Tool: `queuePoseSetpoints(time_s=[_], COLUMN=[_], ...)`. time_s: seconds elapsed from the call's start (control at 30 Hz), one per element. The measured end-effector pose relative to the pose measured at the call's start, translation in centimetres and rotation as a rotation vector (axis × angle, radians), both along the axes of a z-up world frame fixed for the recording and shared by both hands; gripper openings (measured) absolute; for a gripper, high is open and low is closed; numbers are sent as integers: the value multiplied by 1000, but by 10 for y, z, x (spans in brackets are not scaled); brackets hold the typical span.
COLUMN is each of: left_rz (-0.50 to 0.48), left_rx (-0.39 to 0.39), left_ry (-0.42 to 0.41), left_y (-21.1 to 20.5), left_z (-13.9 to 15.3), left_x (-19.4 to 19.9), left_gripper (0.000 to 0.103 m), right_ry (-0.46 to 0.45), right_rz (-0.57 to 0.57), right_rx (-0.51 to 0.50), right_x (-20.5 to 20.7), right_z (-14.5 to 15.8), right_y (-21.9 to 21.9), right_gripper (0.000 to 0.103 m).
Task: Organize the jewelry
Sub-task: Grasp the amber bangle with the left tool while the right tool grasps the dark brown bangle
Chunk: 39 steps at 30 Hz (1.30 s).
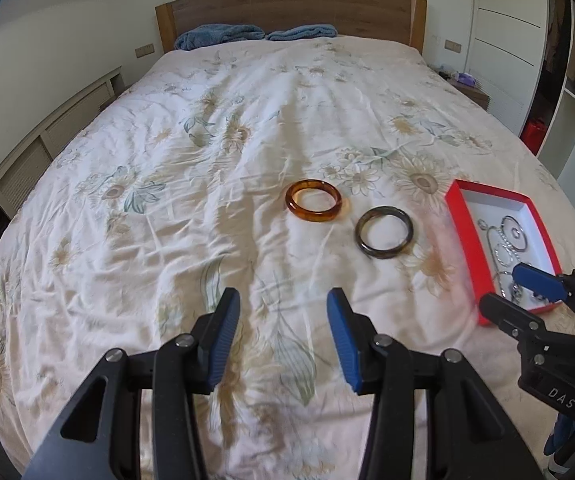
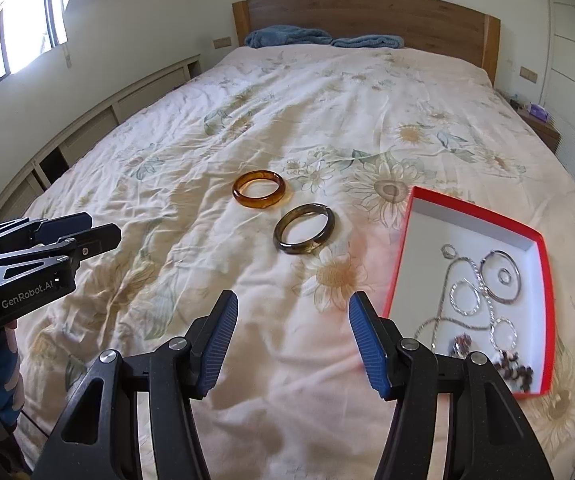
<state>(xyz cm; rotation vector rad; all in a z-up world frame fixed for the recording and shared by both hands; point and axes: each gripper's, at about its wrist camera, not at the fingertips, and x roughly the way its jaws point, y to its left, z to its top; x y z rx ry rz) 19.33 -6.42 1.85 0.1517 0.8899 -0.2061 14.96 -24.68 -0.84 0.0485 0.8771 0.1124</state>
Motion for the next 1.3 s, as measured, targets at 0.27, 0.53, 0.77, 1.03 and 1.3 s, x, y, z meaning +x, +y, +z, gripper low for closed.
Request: queuePoseSetpoints(time_s=[0.27, 0.53, 0.77, 1.03, 1.3], left_rz=[-1, 17, 33, 56, 64], left_rx=[14, -41, -172, -246, -221], left_ry=[29, 82, 148, 186, 256], left_y=[-6, -2, 2, -9, -22], left_z=[-24, -53, -78, -98, -129], left_x=[36, 76, 122, 167, 200], left_gripper=[43, 43, 43, 43, 43], right_ry=[17, 46, 107, 185, 255], right_rz=[19, 27, 31, 17, 5], right_rx=[-8, -1, 26, 16, -27], right_x=[38, 78, 124, 165, 187], right_z=[-17, -32, -50, -72, -94], right_y=[-2, -8, -14, -18, -19], right_gripper=[58, 57, 50, 40, 29])
